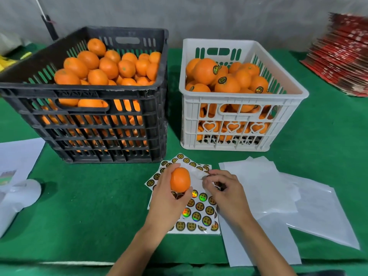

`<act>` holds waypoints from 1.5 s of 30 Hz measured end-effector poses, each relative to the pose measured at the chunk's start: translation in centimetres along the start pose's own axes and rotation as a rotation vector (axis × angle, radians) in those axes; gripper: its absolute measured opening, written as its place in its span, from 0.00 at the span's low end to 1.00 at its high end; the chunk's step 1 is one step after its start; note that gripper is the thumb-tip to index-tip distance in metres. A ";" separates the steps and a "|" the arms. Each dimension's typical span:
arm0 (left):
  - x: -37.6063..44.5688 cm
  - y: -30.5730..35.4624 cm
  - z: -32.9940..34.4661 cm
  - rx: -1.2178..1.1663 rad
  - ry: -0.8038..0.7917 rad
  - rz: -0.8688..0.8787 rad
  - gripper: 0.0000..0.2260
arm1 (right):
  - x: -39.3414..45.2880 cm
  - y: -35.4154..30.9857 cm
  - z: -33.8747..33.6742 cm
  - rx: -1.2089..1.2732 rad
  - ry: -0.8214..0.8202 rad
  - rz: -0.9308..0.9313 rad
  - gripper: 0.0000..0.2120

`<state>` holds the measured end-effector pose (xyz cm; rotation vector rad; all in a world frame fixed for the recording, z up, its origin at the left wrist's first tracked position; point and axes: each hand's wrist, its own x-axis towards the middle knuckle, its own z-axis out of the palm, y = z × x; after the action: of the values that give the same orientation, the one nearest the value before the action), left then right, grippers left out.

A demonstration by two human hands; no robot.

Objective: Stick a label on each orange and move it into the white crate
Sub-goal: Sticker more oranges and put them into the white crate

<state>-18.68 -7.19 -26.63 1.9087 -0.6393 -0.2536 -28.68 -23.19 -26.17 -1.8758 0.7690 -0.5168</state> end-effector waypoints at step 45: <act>25.8 22.1 -13.4 0.615 0.085 0.246 0.26 | 18.4 -24.6 -5.1 -0.702 0.508 -0.754 0.14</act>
<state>1.94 -17.23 1.82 2.3737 -0.9622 0.2078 -12.10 -32.25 -1.40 -2.7457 0.5674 -1.3701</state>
